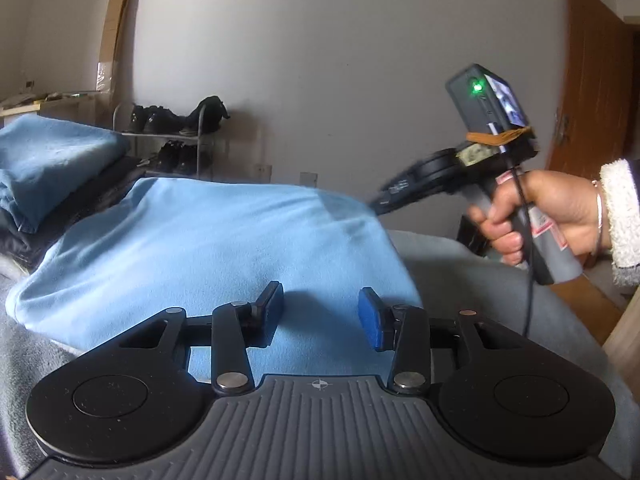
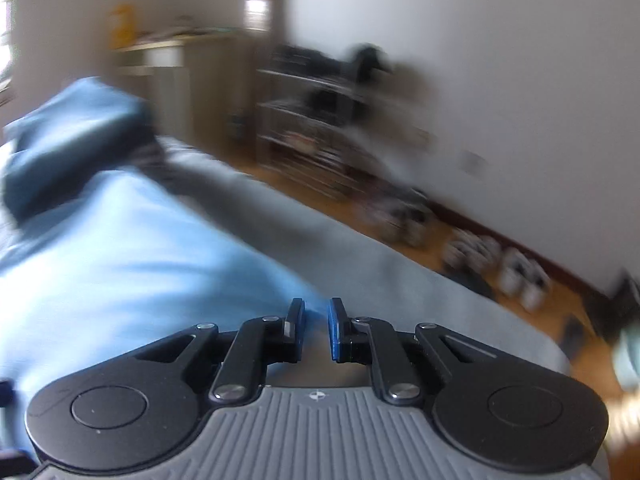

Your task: Fold clothes

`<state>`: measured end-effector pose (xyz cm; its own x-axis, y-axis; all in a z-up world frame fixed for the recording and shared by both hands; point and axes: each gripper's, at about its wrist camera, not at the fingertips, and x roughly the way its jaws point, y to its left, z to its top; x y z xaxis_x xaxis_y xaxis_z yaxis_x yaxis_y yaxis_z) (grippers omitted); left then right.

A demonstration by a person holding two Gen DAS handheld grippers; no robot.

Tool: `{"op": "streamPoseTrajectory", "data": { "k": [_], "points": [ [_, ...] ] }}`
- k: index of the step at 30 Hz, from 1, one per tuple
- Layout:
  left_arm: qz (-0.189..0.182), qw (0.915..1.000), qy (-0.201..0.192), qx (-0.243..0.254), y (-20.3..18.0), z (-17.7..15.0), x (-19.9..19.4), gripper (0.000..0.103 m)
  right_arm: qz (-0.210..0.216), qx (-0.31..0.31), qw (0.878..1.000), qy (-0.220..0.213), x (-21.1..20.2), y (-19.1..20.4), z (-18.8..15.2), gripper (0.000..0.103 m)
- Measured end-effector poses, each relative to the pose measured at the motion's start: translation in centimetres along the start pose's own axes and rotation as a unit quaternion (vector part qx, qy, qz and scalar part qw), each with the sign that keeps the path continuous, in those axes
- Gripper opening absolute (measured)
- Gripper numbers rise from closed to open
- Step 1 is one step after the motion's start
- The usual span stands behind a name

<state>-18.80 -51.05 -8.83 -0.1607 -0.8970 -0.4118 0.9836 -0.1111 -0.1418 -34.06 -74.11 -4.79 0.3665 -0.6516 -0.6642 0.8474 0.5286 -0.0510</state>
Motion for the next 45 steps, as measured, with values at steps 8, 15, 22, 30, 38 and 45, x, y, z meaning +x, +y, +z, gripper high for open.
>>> {"op": "streamPoseTrajectory", "data": {
  "k": [8, 15, 22, 30, 38, 45],
  "points": [
    [0.003, 1.0000, -0.005, 0.003, -0.2, -1.0, -1.7, 0.043, 0.107, -0.011, 0.994, -0.024, 0.1, 2.9, 2.9, 0.013],
    [0.003, 1.0000, -0.009, 0.001, -0.4, -1.3, -2.2, 0.043, 0.006, 0.065, 0.998, 0.013, 3.4, 0.5, 4.5, 0.014],
    [0.003, 0.9998, -0.018, 0.005, -0.6, -1.8, -2.4, 0.043, 0.214, -0.097, 0.971, 0.049, 2.8, 11.4, 9.3, 0.015],
    [-0.002, 0.9996, -0.028, 0.008, -0.8, -2.5, -2.7, 0.044, 0.183, -0.110, 0.973, 0.088, 10.4, 18.3, 10.0, 0.012],
    [-0.012, 0.9995, -0.030, -0.001, -0.5, -2.3, -2.8, 0.045, 0.295, -0.127, 0.945, 0.065, 5.9, 20.3, 10.3, 0.015],
    [-0.015, 0.9997, -0.020, 0.002, -0.6, -1.8, -3.0, 0.046, 0.181, -0.186, 0.963, 0.080, 8.7, 26.3, 7.8, 0.015]
  ]
}}
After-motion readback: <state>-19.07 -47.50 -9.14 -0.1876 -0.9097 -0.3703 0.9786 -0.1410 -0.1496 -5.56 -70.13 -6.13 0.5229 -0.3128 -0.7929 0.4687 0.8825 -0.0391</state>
